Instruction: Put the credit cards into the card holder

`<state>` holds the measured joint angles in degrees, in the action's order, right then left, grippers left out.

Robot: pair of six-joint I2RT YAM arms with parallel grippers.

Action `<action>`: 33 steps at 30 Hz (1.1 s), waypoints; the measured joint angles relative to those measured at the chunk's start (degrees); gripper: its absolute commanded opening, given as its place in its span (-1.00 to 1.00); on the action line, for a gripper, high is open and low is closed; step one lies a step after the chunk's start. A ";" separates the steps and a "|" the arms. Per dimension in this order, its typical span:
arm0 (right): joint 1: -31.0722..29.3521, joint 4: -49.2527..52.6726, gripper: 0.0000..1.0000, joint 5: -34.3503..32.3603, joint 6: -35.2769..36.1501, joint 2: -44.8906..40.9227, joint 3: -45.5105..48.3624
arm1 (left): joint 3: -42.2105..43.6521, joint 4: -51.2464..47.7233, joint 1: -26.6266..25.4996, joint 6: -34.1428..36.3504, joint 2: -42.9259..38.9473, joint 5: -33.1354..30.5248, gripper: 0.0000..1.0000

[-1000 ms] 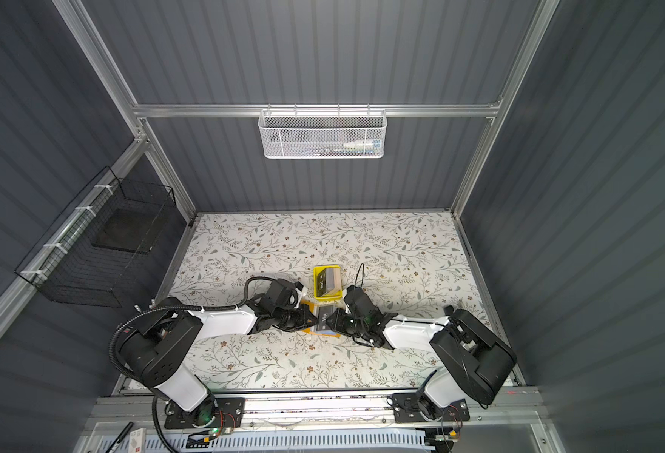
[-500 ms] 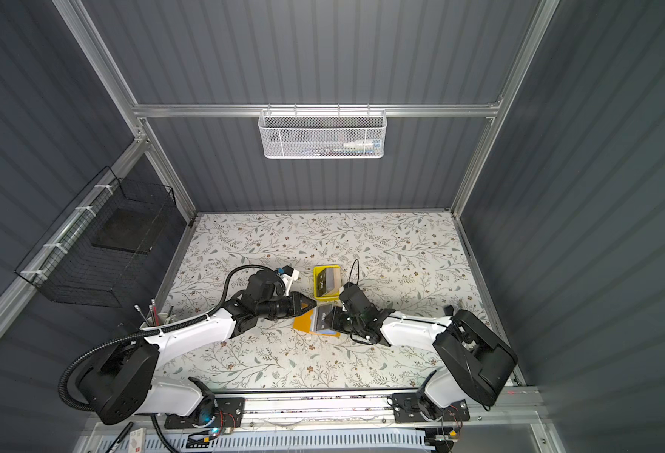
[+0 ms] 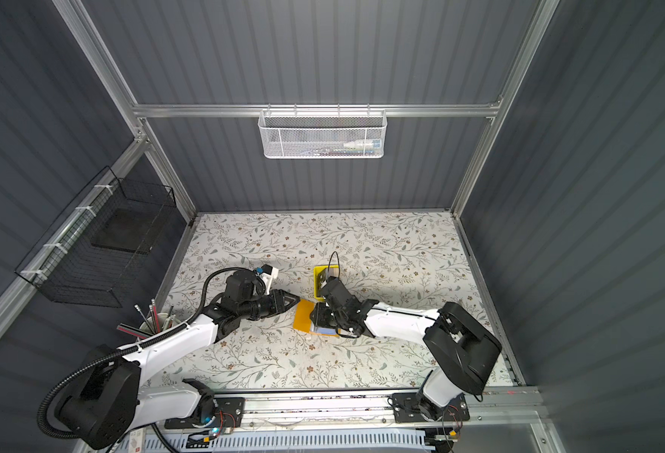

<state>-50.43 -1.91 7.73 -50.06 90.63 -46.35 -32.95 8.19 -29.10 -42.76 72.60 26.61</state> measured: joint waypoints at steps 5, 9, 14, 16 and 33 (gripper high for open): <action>-1.05 0.48 -0.13 0.00 0.90 0.94 -1.40 | 1.01 -0.02 0.46 -0.07 -0.37 0.04 -0.28; -1.14 0.81 -0.08 -0.33 1.53 0.74 -1.44 | 1.09 0.02 0.46 -0.07 -0.59 0.26 -0.28; -1.11 1.40 0.10 -0.74 2.32 -0.98 -1.42 | 1.51 -0.02 0.46 -0.04 -0.61 0.42 -0.28; -1.11 1.60 0.15 -1.18 2.60 -1.68 -1.42 | 1.53 -0.33 0.46 -0.02 -0.61 0.37 -0.29; 5.01 9.70 0.98 -7.13 6.36 -13.33 -0.59 | 1.46 -1.01 0.46 -0.02 -0.76 0.15 -0.26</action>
<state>-45.43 7.79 0.60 -43.70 77.30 -46.94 -31.48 7.18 -28.64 -42.78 71.83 26.76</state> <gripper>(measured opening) 0.962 0.372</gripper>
